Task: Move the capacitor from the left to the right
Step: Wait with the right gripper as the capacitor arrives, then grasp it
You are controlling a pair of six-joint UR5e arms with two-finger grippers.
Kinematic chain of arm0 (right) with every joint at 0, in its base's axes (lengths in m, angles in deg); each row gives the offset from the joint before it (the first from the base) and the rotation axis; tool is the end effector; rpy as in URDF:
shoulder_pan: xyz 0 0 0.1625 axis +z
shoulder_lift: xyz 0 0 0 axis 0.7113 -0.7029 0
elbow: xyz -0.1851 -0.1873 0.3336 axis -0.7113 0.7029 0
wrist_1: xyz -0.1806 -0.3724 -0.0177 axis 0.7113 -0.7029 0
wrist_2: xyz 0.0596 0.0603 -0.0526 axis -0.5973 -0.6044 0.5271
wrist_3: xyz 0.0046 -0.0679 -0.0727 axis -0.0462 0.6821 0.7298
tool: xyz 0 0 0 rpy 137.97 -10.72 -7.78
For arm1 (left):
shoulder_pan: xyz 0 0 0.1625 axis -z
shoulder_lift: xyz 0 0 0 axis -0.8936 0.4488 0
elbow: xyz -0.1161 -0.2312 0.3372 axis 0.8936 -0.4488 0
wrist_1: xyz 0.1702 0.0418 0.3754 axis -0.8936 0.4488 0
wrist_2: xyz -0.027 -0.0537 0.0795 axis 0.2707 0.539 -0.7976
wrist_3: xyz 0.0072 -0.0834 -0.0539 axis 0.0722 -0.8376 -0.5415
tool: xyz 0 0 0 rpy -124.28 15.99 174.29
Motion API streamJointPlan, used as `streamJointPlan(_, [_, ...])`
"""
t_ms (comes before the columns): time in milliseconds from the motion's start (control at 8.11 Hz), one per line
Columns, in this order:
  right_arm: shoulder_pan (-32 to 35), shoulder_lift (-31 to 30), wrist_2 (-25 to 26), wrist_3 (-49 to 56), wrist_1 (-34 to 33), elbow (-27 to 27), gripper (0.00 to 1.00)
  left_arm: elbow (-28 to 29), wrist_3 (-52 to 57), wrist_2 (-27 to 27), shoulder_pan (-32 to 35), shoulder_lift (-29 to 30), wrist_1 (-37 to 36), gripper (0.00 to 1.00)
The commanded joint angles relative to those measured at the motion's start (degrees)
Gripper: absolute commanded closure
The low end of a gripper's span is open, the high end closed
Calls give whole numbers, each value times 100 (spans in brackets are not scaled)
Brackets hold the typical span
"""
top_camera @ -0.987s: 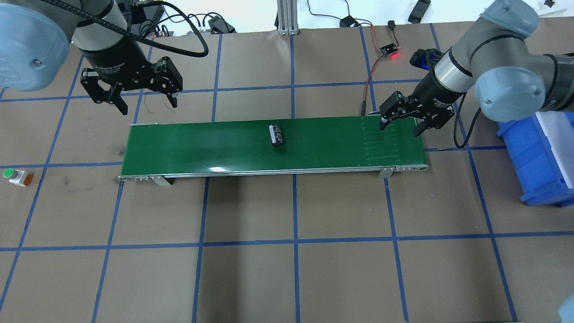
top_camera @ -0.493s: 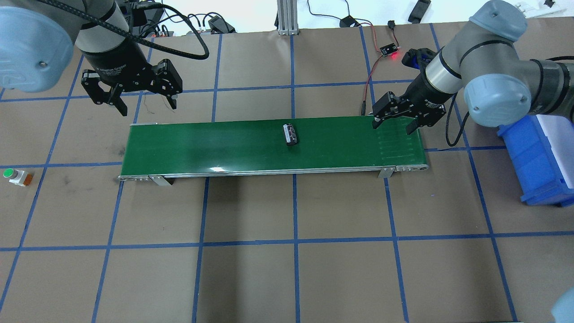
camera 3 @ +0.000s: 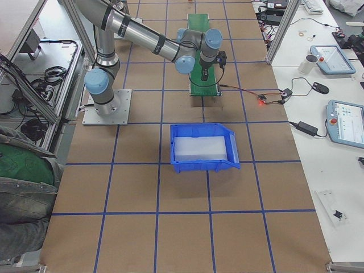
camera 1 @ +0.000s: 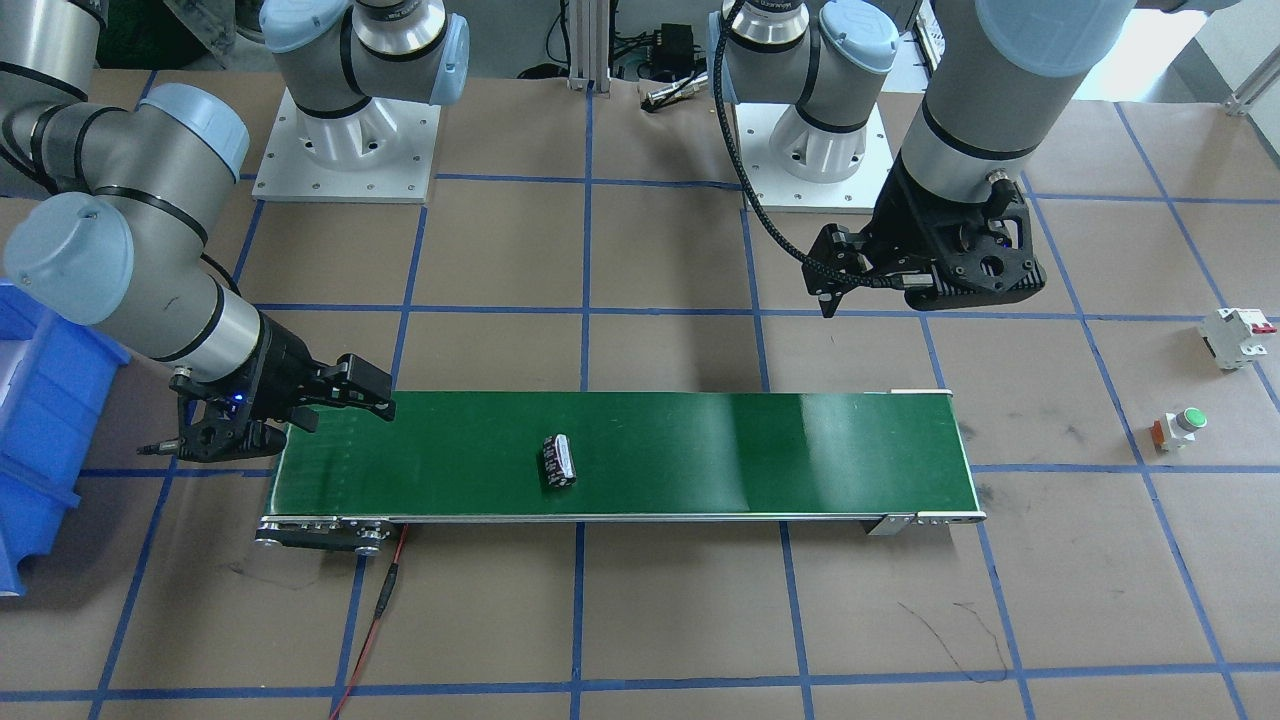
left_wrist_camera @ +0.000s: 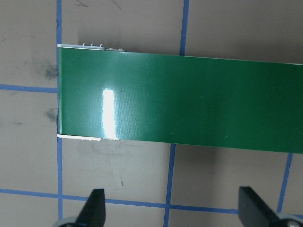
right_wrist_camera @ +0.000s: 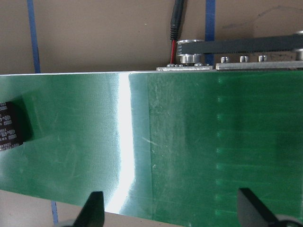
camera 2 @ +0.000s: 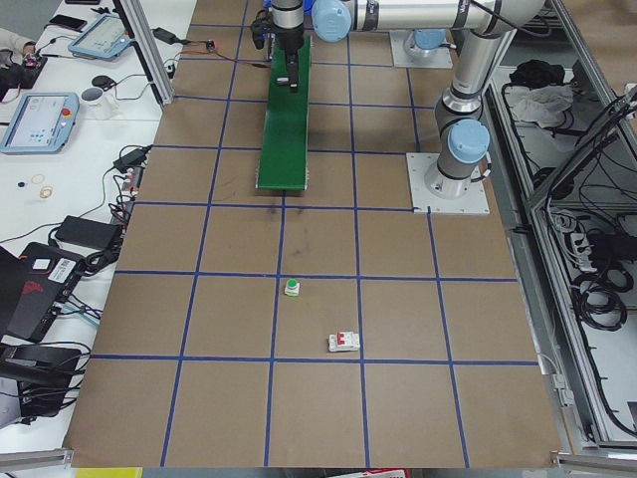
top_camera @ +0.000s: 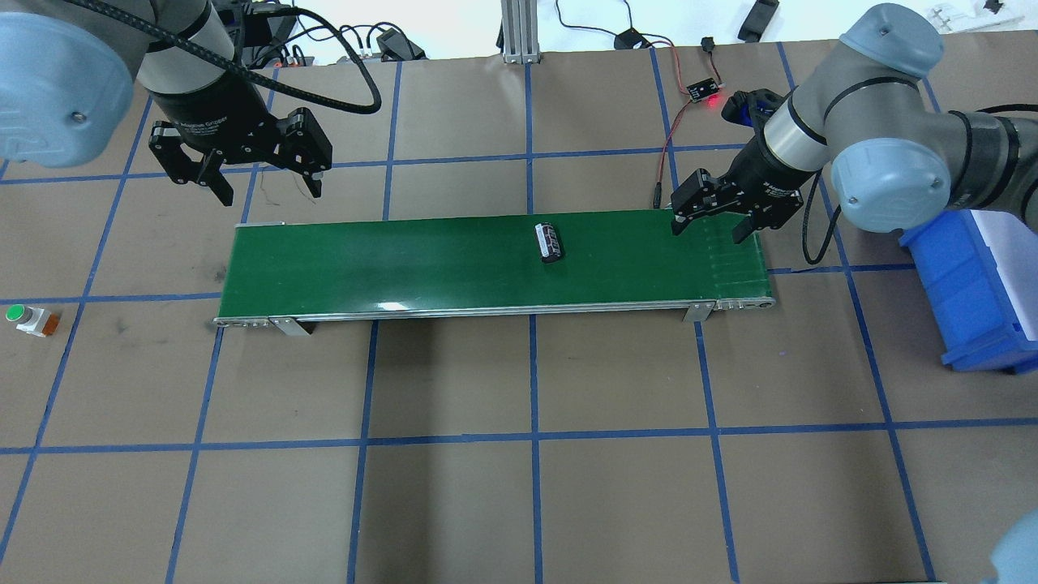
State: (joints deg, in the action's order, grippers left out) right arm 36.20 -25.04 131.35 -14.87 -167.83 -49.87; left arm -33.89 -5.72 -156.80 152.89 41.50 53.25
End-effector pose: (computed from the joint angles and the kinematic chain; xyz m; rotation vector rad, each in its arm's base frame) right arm 0.0831 -0.5546 0.2922 0.0092 2.8200 0.0594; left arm -0.1242 -0.5196 0.4690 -0.1459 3.0857 0.0383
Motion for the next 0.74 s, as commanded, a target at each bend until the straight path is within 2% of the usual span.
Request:
streamJointPlan(0, [29, 20, 8, 16, -61, -67, 0, 0, 272, 64, 53, -23, -1, 1])
streamJointPlan(247, [63, 151, -54, 120, -436, -68, 0, -18, 282, 519, 62, -23, -1, 3])
streamJointPlan(617, [64, 170, -1, 586, -676, -68, 0, -27, 282, 522, 71, -31, 8, 3])
